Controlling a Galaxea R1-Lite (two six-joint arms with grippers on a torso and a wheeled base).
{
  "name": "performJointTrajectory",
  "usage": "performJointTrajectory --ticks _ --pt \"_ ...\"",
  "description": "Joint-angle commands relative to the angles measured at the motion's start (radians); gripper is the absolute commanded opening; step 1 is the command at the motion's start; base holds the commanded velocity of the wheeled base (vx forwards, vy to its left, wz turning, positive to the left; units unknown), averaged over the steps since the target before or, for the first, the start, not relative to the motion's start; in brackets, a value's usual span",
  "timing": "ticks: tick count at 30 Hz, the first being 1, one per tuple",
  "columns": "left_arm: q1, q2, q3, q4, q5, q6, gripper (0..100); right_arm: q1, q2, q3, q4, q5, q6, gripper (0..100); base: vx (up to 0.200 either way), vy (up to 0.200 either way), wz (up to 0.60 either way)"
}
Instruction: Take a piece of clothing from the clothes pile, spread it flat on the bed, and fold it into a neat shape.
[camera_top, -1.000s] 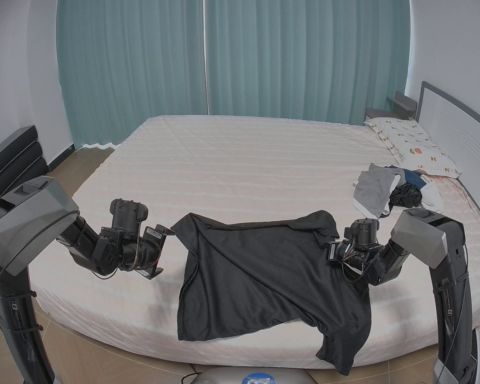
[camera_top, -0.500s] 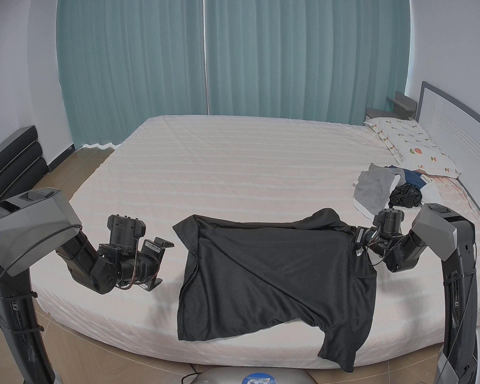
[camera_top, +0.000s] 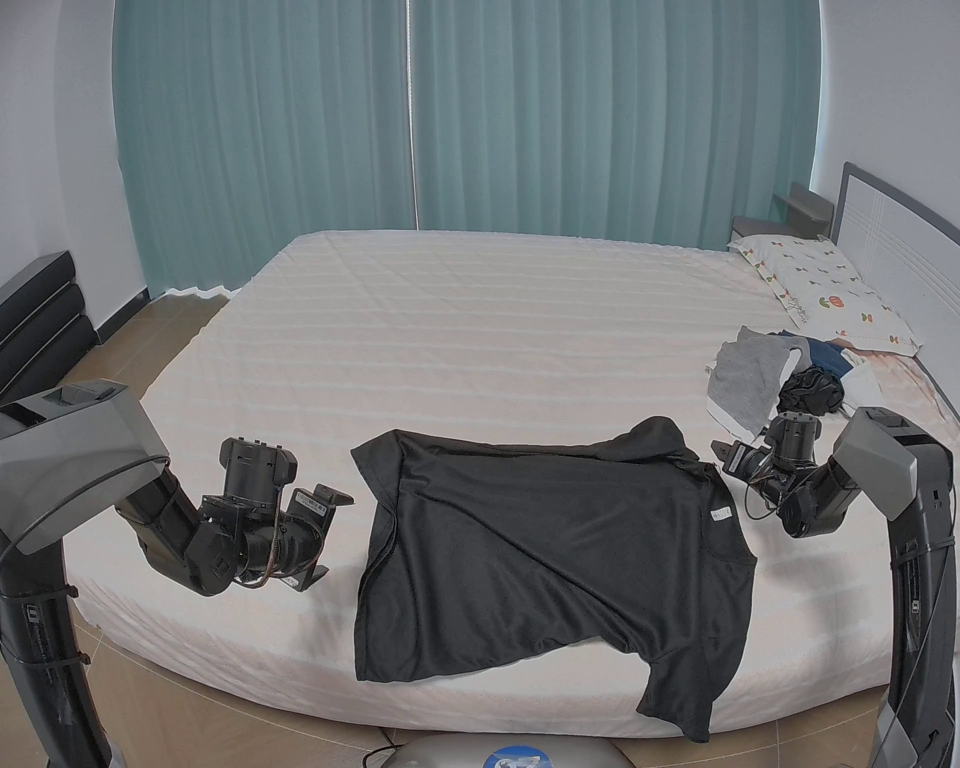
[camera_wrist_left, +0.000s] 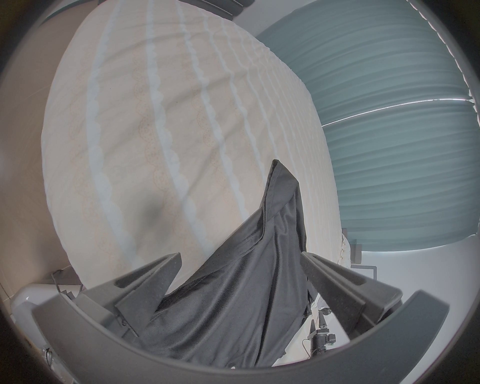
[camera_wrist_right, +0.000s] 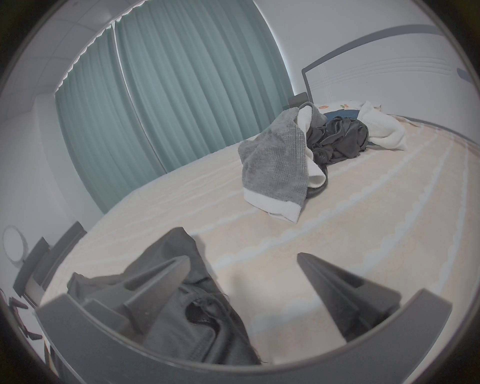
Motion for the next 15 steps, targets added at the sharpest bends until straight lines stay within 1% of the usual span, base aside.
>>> performJointTrajectory --ticks 1,3,4,7,8,9,10,12,13,14,15 --pt "-0.006 0.003 0.022 -0.026 0.0 0.004 100 -0.012 -0.082 0.066 0.004 0.041 0.057 100 0.0 0.0 0.0" --pt "-0.006 0.001 0.031 -0.038 -0.001 0.004 100 -0.012 -0.105 0.097 0.004 0.071 0.066 100 0.0 0.0 0.0" --pt "-0.007 -0.001 0.043 -0.055 -0.001 0.004 100 -0.015 -0.131 0.14 0.003 0.089 0.068 100 0.0 0.0 0.0" --pt "-0.007 -0.004 0.068 -0.091 -0.004 0.005 100 -0.02 -0.178 0.215 -0.004 0.094 0.077 100 0.0 0.0 0.0" --pt "-0.007 -0.004 0.068 -0.091 -0.004 0.005 100 -0.02 -0.178 0.215 -0.004 0.094 0.077 100 0.0 0.0 0.0" --pt "-0.007 -0.005 0.083 -0.117 -0.004 0.007 100 -0.02 -0.217 0.288 -0.008 0.095 0.112 100 0.0 0.0 0.0" --pt "-0.009 -0.005 0.087 -0.121 -0.004 0.007 100 -0.02 -0.226 0.304 -0.008 0.095 0.122 100 0.0 0.0 0.0" --pt "-0.018 -0.005 0.115 -0.144 -0.006 0.024 100 -0.018 -0.276 0.391 -0.007 0.095 0.174 100 0.0 0.0 0.0" --pt "-0.018 -0.005 0.117 -0.146 -0.006 0.027 100 -0.018 -0.28 0.396 -0.005 0.095 0.175 100 0.0 0.0 0.0" --pt "-0.026 -0.005 0.15 -0.163 -0.004 0.07 100 -0.018 -0.306 0.468 -0.01 0.097 0.195 100 0.0 0.0 0.0" --pt "-0.032 -0.005 0.163 -0.17 -0.003 0.082 100 -0.018 -0.313 0.488 -0.01 0.097 0.2 100 0.0 0.0 0.0"
